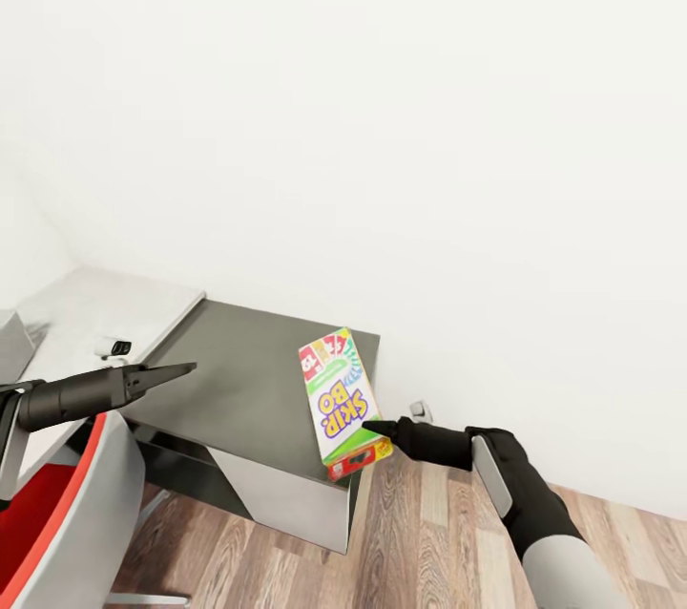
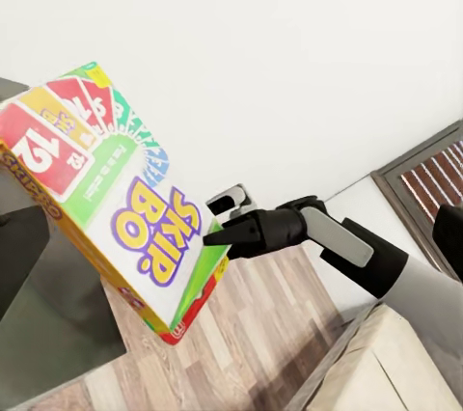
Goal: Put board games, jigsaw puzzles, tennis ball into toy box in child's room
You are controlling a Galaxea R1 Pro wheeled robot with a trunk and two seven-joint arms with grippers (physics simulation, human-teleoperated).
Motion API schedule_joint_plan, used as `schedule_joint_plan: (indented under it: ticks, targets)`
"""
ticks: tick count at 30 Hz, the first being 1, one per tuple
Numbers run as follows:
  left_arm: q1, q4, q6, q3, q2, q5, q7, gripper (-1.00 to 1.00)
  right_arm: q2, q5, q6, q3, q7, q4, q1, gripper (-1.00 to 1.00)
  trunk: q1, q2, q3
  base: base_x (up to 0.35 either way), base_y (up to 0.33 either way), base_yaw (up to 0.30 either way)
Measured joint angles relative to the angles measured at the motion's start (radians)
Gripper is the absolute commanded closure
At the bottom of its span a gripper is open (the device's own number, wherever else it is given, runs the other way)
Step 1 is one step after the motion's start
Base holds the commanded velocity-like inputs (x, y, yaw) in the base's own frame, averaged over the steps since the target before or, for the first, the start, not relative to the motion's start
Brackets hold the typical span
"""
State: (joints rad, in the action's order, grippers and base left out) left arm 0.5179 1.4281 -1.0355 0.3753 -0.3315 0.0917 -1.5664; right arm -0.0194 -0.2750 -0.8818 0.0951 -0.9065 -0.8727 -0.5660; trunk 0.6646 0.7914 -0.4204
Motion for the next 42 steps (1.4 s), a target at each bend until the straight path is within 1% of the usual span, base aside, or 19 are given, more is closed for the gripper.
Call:
schedule_joint_plan:
  ticks: [1,4,7,14,16,20,22,24,28,36,42]
  targets:
    - [0.000,0.000,0.000,0.000,0.000,0.000,0.000,-1.00,0.003,0.000,0.000,0.000,0.000,-0.003,0.000,1.00,-0.004,-0.007,0.003,0.000,0.000,0.000]
    - [0.000,0.000,0.000,0.000,-0.001,0.000,0.000,-1.00,0.022,0.001,0.001,0.002,-0.006,-0.010,0.000,1.00,-0.015,-0.028,0.013,0.000,0.000,0.000]
    - [0.000,0.000,0.000,0.001,-0.002,0.000,0.000,-1.00,0.030,0.000,-0.002,0.002,-0.013,-0.011,0.000,1.00,-0.027,-0.049,0.022,0.000,0.000,0.000]
    - [0.000,0.000,0.000,0.007,-0.003,-0.001,0.000,-1.00,0.033,-0.001,-0.002,0.002,-0.019,-0.014,0.001,1.00,-0.054,-0.098,0.045,0.000,0.000,0.008]
    - [0.000,0.000,0.000,0.009,-0.004,-0.001,0.000,-1.00,0.033,-0.002,0.011,0.002,-0.022,-0.014,0.003,1.00,-0.061,-0.112,0.053,0.000,0.000,0.091]
    - [0.000,0.000,0.000,0.012,-0.008,-0.002,0.000,-1.00,0.033,-0.005,0.058,0.001,-0.055,-0.030,0.009,1.00,-0.077,-0.140,0.070,0.000,0.000,0.125]
    - [0.000,0.000,0.000,0.013,-0.012,-0.002,0.000,-1.00,0.034,-0.005,0.071,0.000,-0.083,-0.047,0.012,1.00,-0.084,-0.154,0.079,0.000,0.000,0.140]
    - [0.000,0.000,0.000,0.014,-0.013,-0.002,0.000,-1.00,0.034,0.000,0.078,0.000,-0.097,-0.061,0.014,1.00,-0.092,-0.168,0.089,0.000,0.000,0.144]
    - [0.000,0.000,0.000,0.014,-0.016,-0.001,0.000,-1.00,0.035,0.000,0.083,-0.001,-0.109,-0.080,0.018,1.00,-0.108,-0.196,0.107,-0.014,0.000,0.150]
    - [0.000,0.000,0.000,0.014,-0.025,0.000,0.000,-1.00,0.036,0.002,0.087,-0.001,-0.146,-0.088,0.020,1.00,-0.138,-0.252,0.144,-0.141,0.000,0.152]
    - [0.000,0.000,0.000,0.014,-0.026,-0.001,0.000,-1.00,0.036,0.002,0.090,-0.001,-0.151,-0.089,0.020,1.00,-0.161,-0.295,0.172,-0.025,0.000,0.158]
